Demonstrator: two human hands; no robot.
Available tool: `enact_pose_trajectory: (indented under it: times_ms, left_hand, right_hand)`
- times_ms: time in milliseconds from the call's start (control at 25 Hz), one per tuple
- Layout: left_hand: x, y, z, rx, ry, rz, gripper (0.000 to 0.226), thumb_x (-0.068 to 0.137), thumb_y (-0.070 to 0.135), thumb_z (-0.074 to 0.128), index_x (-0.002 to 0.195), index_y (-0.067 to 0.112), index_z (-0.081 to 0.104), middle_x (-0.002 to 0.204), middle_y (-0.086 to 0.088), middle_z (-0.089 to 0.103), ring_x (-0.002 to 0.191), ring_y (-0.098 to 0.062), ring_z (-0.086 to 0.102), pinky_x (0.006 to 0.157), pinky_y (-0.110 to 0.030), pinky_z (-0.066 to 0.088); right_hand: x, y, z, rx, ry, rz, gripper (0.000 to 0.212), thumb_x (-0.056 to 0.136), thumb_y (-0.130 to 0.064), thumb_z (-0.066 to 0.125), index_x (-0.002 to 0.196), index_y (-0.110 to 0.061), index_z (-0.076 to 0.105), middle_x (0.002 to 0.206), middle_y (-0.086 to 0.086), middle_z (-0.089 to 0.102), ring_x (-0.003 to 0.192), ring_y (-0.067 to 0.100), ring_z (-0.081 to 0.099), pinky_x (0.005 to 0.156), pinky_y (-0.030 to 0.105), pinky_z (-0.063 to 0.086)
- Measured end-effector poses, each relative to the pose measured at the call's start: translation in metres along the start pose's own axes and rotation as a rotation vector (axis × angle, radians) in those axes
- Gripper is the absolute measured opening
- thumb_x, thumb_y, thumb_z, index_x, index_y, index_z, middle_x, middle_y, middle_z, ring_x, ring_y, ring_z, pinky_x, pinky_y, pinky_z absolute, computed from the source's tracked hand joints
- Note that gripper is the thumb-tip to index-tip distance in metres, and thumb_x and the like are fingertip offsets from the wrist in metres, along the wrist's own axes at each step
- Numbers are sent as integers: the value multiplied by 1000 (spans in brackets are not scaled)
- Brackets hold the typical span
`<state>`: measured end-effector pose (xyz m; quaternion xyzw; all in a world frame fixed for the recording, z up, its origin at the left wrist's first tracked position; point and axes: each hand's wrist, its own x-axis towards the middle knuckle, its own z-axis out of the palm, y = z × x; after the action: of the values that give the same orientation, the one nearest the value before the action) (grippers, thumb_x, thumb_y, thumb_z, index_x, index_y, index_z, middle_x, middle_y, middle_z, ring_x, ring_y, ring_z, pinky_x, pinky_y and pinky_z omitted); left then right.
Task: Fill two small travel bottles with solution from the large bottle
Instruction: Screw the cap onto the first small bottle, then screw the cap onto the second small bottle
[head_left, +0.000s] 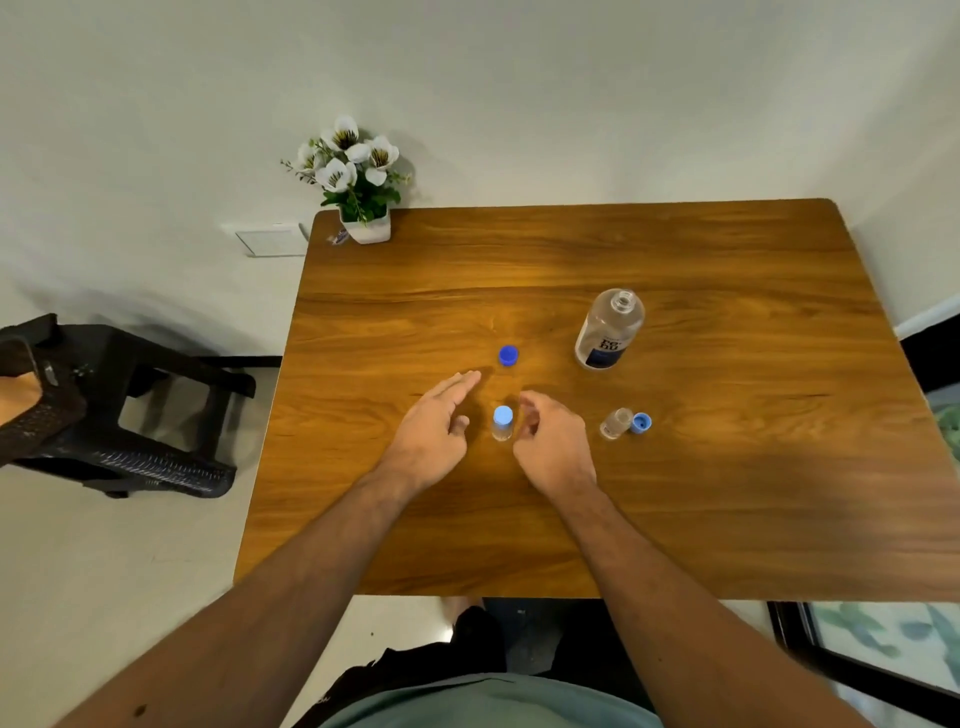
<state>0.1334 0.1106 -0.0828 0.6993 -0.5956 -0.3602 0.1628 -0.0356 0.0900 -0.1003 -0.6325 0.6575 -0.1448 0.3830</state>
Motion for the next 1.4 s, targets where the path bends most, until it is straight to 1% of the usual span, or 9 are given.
enact_pose_trajectory:
  times_ms: [120,240,360,560,640,720,920,1160,1400]
  left_hand:
    - [0,20,-4,20,59,52,66,94,-3,47,152,29,41,160,7,36,148,-6,28,122,-23,21]
    - [-3,54,-1,4,101,142,69,91,-9,48,151,27,43,158,10,36,142,4,25,112,-6,21]
    - [-2,91,13,16,139,230,73,90,-12,48,150,28,43,158,11,37,139,9,21,120,-19,24]
    - [4,122,51,-23,131,171,72,90,-12,47,149,28,45,156,11,38,142,4,24,117,-16,16]
    - [3,123,67,-45,76,113,69,92,-12,46,149,27,45,157,8,39,147,-7,29,121,-26,24]
    - [0,121,79,-27,23,48,67,94,-9,45,150,28,44,159,6,39,148,-11,31,121,-33,30]
    - [-1,119,95,19,-11,-49,63,97,-5,45,150,30,42,159,7,37,147,-11,32,119,-35,33]
    - [-1,110,107,11,-22,-105,62,98,-4,44,150,29,43,159,6,38,147,-12,32,120,-35,31]
    - [4,111,113,0,-46,-126,63,97,-4,43,151,30,41,160,7,35,148,-13,29,121,-35,29]
  right_hand:
    - [-1,-6,-26,26,105,-49,35,94,-10,59,128,-20,65,121,-3,69,109,10,62,98,27,51]
    - [0,0,-65,43,211,-112,26,96,-13,59,118,-19,71,114,-4,71,102,7,63,92,23,51]
    - [0,19,-103,15,252,-96,26,96,-13,59,118,-20,71,116,-4,71,103,7,64,92,22,51]
    - [-2,63,-135,8,157,-3,47,90,-2,61,133,-21,62,125,-5,66,110,9,61,95,31,55]
    - [0,79,-135,-62,88,-30,55,90,-7,66,141,-25,56,129,-7,64,108,8,56,95,31,54]
    - [1,88,-128,-125,8,-57,61,90,-16,70,146,-30,49,132,-11,62,119,9,47,100,29,47]
    - [9,98,-109,-164,-86,-97,62,91,-33,69,148,-30,46,135,-8,63,124,16,40,104,36,45]
    - [13,102,-106,-119,-147,-36,70,88,-28,75,150,-34,42,136,0,55,133,21,40,111,38,40]
    - [14,97,-107,-93,-163,-48,59,89,-25,74,142,-33,50,129,-1,56,129,21,44,106,37,40]
